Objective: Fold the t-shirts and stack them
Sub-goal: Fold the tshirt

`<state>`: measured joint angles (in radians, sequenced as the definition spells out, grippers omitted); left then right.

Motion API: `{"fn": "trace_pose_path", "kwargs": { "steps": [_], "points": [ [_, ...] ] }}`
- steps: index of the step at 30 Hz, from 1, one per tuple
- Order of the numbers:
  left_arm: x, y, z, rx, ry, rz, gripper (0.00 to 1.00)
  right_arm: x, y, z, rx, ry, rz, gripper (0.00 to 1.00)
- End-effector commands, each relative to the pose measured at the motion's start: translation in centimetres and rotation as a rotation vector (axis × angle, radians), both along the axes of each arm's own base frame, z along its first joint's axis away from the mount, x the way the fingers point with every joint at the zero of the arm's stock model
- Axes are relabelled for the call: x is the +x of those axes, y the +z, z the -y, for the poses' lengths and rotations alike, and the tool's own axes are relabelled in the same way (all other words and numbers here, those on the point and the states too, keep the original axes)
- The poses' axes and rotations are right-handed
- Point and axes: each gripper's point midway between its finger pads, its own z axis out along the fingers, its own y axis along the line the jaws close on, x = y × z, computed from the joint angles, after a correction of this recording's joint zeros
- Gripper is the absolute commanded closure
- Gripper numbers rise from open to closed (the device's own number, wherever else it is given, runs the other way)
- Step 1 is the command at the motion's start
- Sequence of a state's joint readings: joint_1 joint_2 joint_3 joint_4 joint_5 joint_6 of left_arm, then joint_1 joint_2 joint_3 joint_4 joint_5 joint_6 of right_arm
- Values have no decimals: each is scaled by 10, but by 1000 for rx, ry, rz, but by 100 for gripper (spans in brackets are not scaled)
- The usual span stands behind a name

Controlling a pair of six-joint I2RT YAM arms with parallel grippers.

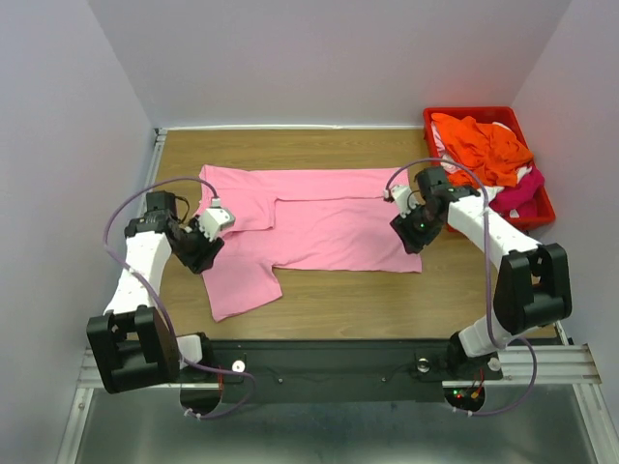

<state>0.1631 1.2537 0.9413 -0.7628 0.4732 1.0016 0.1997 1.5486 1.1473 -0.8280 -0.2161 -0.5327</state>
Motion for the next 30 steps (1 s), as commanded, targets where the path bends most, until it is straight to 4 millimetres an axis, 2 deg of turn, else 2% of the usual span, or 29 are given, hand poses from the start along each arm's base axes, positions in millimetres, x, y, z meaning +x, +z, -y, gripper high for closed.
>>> {"fn": "trace_pose_path", "kwargs": {
  "steps": [1, 6, 10, 18, 25, 30],
  "points": [
    [-27, -23, -13, 124, -91, -24, 38, -18, -20, 3, -92, 60, -10, 46],
    [-14, -23, -18, 161, -88, 37, 40, -16, -30, 3, -159, 88, 47, 47],
    [-8, -38, -17, 143, -100, -21, 43, -17, -39, 1, -178, 108, 58, 47],
    [4, -44, -16, 111, -80, -48, 44, -25, -52, 1, -202, 138, 42, 48],
    [3, -52, -16, 106, -71, -67, 44, -34, -62, 3, -224, 160, 30, 52],
    [6, -55, -17, 107, -57, -62, 45, -41, -74, 11, -258, 166, 8, 61]
  ]
}}
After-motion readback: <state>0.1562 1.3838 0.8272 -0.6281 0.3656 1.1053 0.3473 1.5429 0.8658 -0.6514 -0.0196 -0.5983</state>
